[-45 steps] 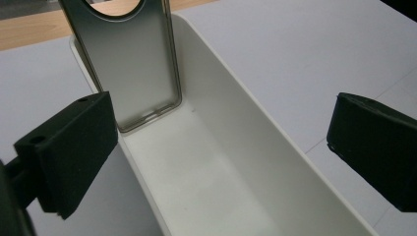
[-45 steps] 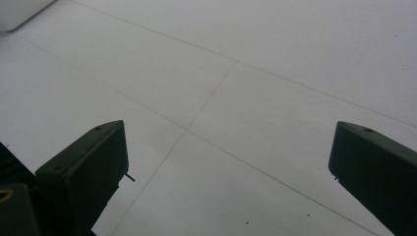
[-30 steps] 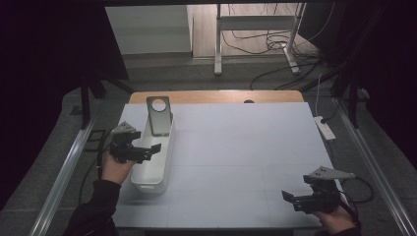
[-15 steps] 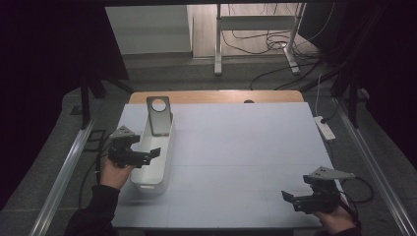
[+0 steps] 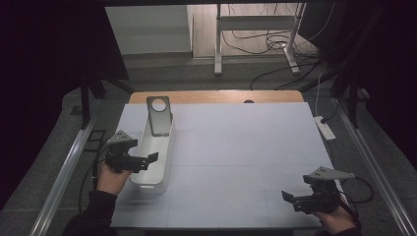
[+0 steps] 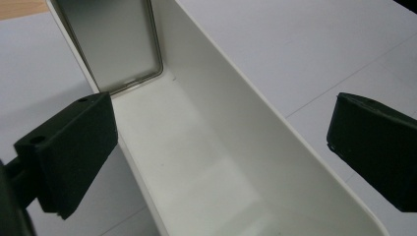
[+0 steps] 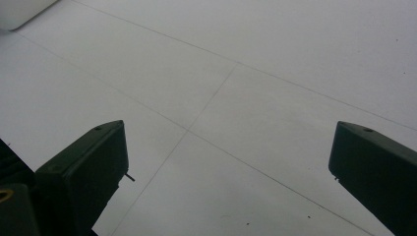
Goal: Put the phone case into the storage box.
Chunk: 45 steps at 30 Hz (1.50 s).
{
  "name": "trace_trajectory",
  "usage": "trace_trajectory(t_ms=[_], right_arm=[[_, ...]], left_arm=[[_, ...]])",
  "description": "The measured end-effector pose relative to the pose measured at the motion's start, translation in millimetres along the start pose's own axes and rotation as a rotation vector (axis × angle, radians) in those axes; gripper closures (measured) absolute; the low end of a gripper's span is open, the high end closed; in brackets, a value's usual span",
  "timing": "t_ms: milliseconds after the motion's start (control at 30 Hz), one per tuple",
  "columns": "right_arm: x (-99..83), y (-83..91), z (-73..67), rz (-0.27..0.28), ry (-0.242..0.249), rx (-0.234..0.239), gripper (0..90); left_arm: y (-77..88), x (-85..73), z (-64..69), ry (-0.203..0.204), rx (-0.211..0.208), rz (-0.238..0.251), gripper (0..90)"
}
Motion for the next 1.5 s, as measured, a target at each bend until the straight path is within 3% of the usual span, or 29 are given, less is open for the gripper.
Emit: trace_trajectory(t_ms=[1500], right_arm=[[0.0,0.5,-0.6,-0.001,0.008,-0.005,1.7]], left_arm=[[27.0,-31.0,18.5,0.006,-0.014,0.007,0.0]])
Point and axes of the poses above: each handheld gripper's, and its own axes: y roughly backward along the jaws, x roughly out of its top, z roughly to its right, the point moved 7 cm from there along -y, roughly forward along the jaws, and after that the axes turned 3 degrees about -x, right-handed, at the moved point
